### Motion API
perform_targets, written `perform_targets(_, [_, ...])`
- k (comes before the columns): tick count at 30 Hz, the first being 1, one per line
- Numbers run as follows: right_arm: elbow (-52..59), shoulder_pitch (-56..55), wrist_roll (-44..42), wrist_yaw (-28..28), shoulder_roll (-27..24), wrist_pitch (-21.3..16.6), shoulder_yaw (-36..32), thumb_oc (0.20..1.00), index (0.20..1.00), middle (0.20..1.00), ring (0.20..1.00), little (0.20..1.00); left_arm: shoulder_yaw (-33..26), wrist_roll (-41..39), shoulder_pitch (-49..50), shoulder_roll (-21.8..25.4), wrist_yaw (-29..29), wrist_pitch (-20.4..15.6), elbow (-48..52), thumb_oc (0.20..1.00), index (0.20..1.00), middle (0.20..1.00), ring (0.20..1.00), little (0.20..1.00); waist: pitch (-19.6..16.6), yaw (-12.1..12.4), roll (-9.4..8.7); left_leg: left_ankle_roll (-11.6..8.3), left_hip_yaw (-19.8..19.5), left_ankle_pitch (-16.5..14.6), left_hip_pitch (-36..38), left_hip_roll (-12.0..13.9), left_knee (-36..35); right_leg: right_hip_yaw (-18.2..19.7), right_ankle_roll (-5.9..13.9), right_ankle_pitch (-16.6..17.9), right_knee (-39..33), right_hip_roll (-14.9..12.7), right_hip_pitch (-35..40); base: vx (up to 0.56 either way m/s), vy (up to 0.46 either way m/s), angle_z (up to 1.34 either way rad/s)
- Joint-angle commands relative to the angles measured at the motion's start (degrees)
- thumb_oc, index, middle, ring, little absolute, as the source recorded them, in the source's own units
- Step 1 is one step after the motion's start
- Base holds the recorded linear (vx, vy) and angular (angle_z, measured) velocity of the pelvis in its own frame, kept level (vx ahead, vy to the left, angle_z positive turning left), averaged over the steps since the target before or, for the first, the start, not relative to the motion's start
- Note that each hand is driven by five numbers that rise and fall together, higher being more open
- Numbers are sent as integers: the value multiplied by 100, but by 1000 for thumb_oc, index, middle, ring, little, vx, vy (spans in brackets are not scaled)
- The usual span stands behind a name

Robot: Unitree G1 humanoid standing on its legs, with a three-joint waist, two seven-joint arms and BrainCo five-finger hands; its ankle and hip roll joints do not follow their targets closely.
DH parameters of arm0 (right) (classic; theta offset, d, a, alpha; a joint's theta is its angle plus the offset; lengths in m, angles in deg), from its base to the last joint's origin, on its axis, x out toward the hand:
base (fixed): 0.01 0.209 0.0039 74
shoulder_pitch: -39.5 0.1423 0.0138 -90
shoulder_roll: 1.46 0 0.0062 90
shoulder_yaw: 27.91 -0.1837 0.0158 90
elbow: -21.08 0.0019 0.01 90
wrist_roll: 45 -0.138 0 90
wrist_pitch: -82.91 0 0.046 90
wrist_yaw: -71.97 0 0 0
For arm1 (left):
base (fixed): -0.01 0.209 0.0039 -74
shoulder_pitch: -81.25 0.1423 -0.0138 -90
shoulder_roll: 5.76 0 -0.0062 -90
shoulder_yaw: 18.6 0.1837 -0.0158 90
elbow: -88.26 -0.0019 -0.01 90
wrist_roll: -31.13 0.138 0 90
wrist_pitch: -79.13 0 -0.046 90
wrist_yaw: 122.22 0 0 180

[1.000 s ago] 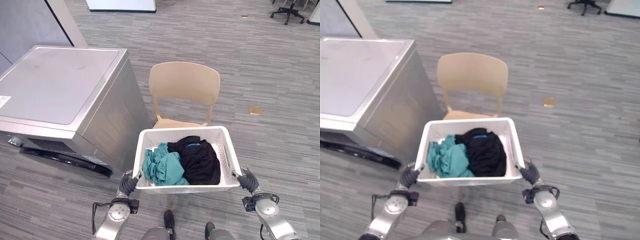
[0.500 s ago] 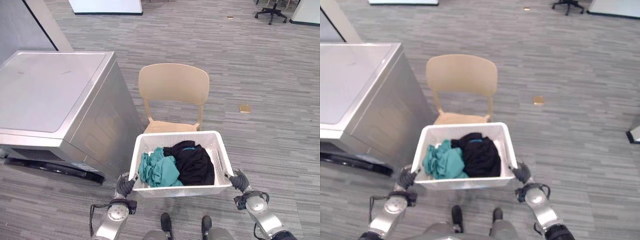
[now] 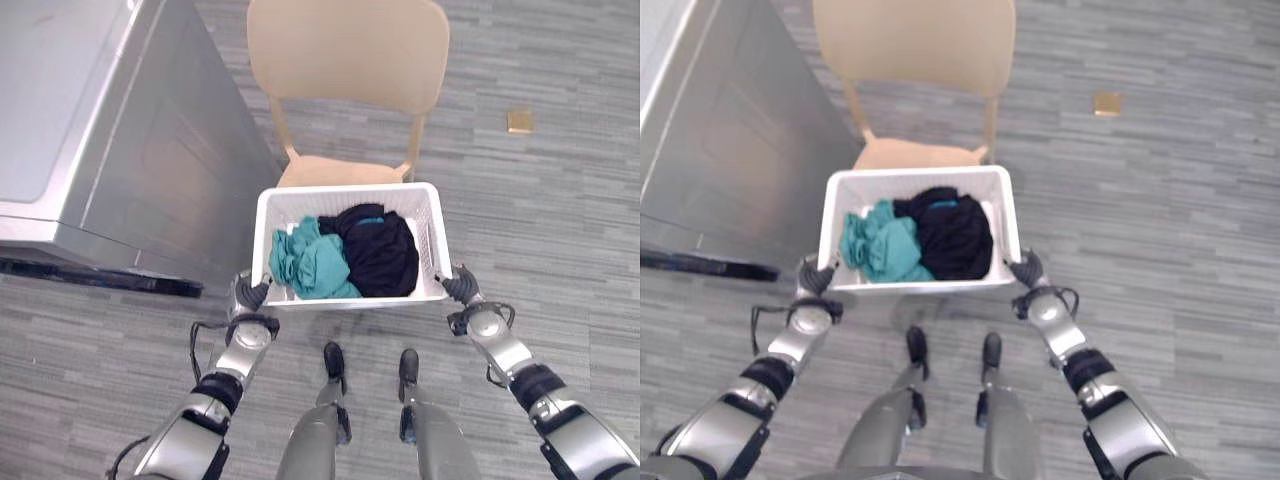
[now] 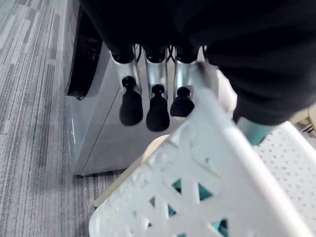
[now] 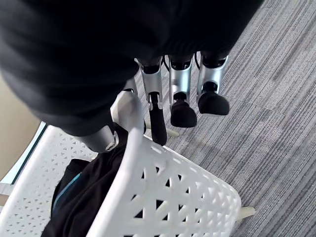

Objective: Grab the laundry basket,head to the washer,open it,put in the laundry and shut it.

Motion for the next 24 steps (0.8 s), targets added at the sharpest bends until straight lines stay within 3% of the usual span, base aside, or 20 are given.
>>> perform_targets(1, [600,135,-236,268,839,-661,503,200,200,200,200,200,206,5,-473,-253,-74,-452,205,1000,1000,1000,1000,1000,117,60,-327,-248,-229,-591,18,-181,499,55,330,-363,-23,-265,339,14,46,-2])
perform_targets(2, [490,303,-353,251,896,-668,563,247,247,247,247,247,248,-30,-702,-213,-124,-455,83,1000,1000,1000,1000,1000,172,64,-342,-259,-214,-580,-28,-191,518,57,338,-336,-45,-287,318,17,33,1])
perform_targets(3, [403,388,-411,247,925,-686,577,542,542,542,542,542,260,-52,-813,-193,-146,-473,22,1000,1000,1000,1000,1000,205,62,-350,-273,-208,-576,-43,-189,519,59,343,-325,-62,-285,310,41,44,1])
perform_targets(4, [310,514,-438,240,923,-686,614,1000,1000,1000,1000,1000,248,-45,-964,-112,-179,-474,-3,1000,1000,1000,1000,1000,240,71,-374,-289,-195,-580,-60,-190,518,69,350,-299,-94,-285,300,31,20,1])
perform_targets(12, [387,143,-550,367,881,-695,515,1000,1000,1000,1000,1000,-22,-72,-401,10,-228,-574,685,1000,1000,1000,1000,1000,245,142,-483,-252,-215,-713,-37,-201,657,96,369,-293,-148,-288,397,48,-2,0])
perform_targets(17, [1019,-341,-637,406,551,-781,123,1000,1000,1000,1000,1000,-391,-247,88,152,-217,-708,1442,1000,1000,1000,1000,1000,168,109,-487,-234,-192,-769,115,-215,616,116,342,-341,-126,-272,497,53,4,2])
perform_targets(22, [1606,-950,-670,517,292,-874,-395,1000,1000,1000,1000,1000,-824,129,808,440,-129,-667,2251,1000,1000,1000,1000,1000,67,92,-458,-207,-180,-869,403,-215,588,120,330,-425,-79,-252,699,56,-3,-1])
perform_targets(24, [1877,-1333,-760,697,199,-945,-673,1000,1000,1000,1000,1000,-1057,662,1169,606,-124,-538,2539,1000,1000,1000,1000,1000,16,94,-433,-206,-181,-897,593,-215,546,105,327,-493,-67,-236,862,68,-29,-6])
